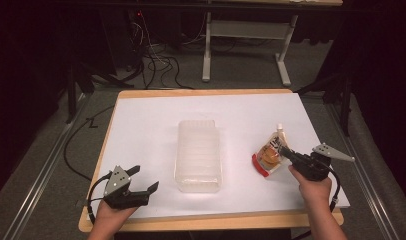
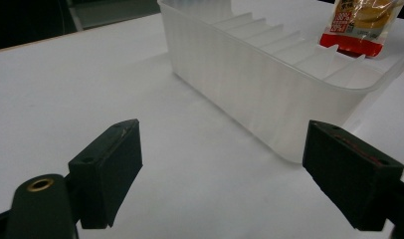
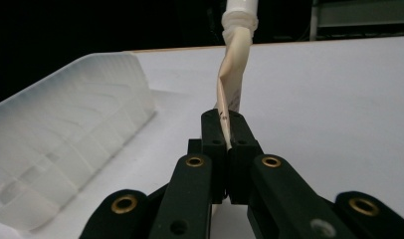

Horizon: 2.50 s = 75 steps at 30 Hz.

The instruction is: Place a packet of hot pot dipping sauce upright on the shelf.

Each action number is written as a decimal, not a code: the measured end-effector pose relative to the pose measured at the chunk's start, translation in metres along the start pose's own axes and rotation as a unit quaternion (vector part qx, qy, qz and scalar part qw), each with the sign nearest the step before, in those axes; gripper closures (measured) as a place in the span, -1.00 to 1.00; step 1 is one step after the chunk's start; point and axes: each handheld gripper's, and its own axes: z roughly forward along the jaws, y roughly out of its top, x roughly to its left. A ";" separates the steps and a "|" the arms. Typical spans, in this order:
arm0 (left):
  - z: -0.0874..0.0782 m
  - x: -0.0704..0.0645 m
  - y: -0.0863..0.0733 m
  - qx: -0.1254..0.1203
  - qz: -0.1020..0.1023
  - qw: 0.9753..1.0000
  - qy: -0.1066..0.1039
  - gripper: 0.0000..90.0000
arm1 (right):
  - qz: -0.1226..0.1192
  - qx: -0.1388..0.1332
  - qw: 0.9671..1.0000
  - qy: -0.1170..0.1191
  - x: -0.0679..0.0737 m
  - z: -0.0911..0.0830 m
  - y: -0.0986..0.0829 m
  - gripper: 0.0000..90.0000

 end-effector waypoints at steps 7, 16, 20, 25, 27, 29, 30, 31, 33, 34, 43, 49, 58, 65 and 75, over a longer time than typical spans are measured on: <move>-0.001 0.001 0.000 0.000 -0.001 1.000 -0.001 -0.64 | -0.028 0.000 0.999 0.016 0.024 0.006 0.004 1.00; 0.000 0.001 0.000 0.001 -0.001 1.000 0.000 -0.64 | -0.042 -0.007 0.999 0.022 0.032 0.007 0.007 1.00; -0.001 0.001 0.000 0.000 -0.002 1.000 0.001 -0.64 | -0.052 -0.020 0.998 0.002 0.030 0.000 0.011 1.00; -0.001 0.001 0.000 -0.001 -0.001 1.000 0.002 -0.64 | -0.060 -0.034 0.997 -0.039 0.021 -0.013 0.013 1.00; -0.001 0.002 0.000 -0.001 -0.002 1.000 0.002 -0.64 | -0.064 -0.034 0.996 -0.055 0.017 -0.018 0.011 1.00; -0.001 0.002 0.000 0.000 -0.002 1.000 0.001 -0.64 | -0.070 -0.029 0.995 -0.070 0.014 -0.021 0.008 1.00; -0.001 0.001 0.000 0.000 0.000 1.000 0.001 -0.64 | -0.070 -0.025 0.994 -0.074 0.013 -0.022 0.006 1.00; -0.001 0.001 0.000 0.000 0.000 1.000 0.000 -0.64 | -0.072 -0.022 0.994 -0.077 0.011 -0.023 0.005 1.00; -0.001 0.002 0.000 0.000 -0.001 1.000 0.000 -0.64 | -0.072 -0.019 0.994 -0.081 0.009 -0.024 0.003 1.00; -0.001 0.002 0.000 0.000 -0.001 1.000 0.000 -0.64 | -0.072 -0.017 0.994 -0.083 0.008 -0.024 0.002 1.00; -0.002 0.001 0.000 0.000 -0.001 1.000 0.000 -0.64 | -0.068 -0.017 0.995 -0.077 0.006 -0.025 0.000 0.86; -0.001 0.002 0.001 0.000 0.000 1.000 -0.001 -0.64 | -0.061 -0.016 0.995 -0.076 0.006 -0.026 0.000 0.71; 0.002 0.001 0.002 0.001 0.003 1.000 -0.006 -0.64 | -0.026 0.004 0.998 -0.061 -0.004 -0.026 -0.007 0.11; 0.001 0.001 0.002 -0.001 0.002 1.000 -0.003 -0.64 | -0.001 0.022 0.999 -0.036 -0.013 -0.017 -0.014 0.11; -0.007 0.003 -0.003 0.000 -0.006 1.000 0.009 -0.64 | -0.043 0.016 0.998 -0.033 -0.011 -0.011 -0.008 0.87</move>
